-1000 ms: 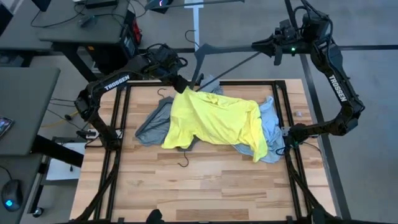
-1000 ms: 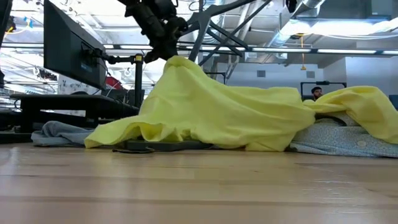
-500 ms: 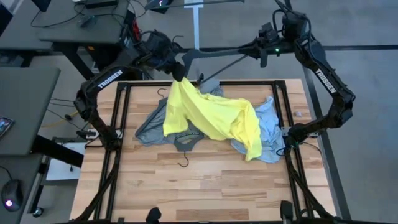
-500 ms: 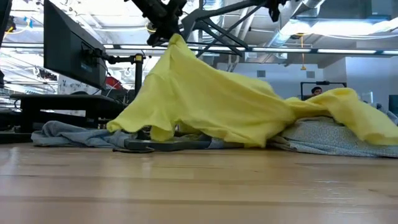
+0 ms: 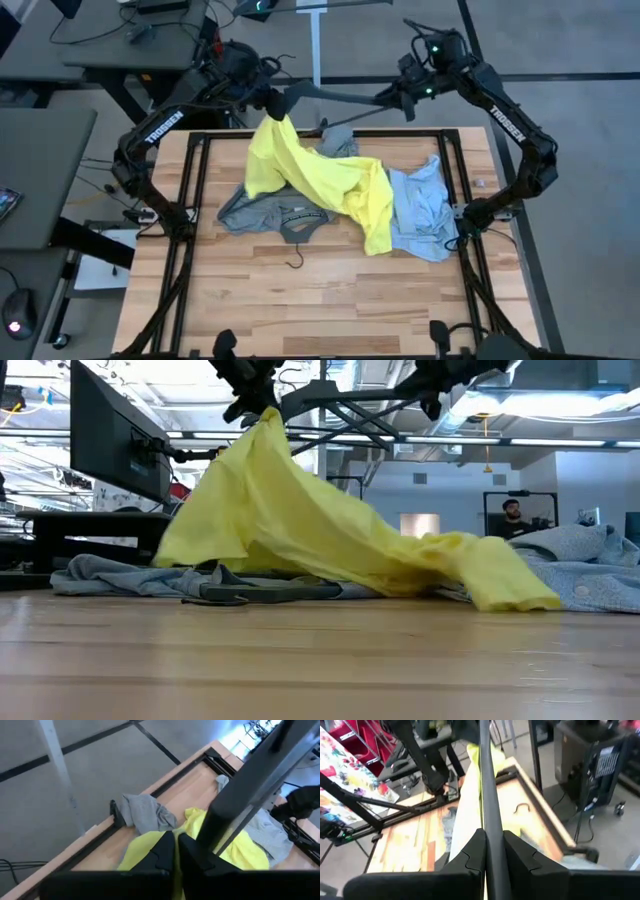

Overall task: Hang clothes
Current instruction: Hang the yellow shirt on the bottom black hanger

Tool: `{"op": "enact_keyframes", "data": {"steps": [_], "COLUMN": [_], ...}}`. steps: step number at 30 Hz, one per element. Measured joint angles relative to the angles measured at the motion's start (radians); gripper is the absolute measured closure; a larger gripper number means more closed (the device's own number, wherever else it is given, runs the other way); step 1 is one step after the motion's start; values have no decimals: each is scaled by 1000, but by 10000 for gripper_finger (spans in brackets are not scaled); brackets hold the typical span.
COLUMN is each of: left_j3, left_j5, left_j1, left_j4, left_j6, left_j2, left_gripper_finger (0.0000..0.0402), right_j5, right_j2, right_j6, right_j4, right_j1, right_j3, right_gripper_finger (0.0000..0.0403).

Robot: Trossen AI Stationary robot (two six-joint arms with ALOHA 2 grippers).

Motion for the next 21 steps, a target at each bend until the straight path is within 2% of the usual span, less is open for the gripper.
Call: {"op": "enact_keyframes", "data": {"steps": [9, 14, 21], "left_j3": [0, 0, -1], "left_j5": [-70, -84, -63], "left_j1": [35, 52, 50], "left_j4": [-16, 81, 113], "left_j6": [28, 49, 72], "left_j2": [-32, -52, -53], "left_gripper_finger": [401, 401, 401], "right_j5": [27, 59, 79], "right_j2": [28, 38, 82], "right_j6": [-40, -44, -12], "right_j4": [-86, -92, -57], "right_j1": [47, 84, 138], "right_j3": [0, 0, 0], "right_gripper_finger": [372, 372, 372]}}
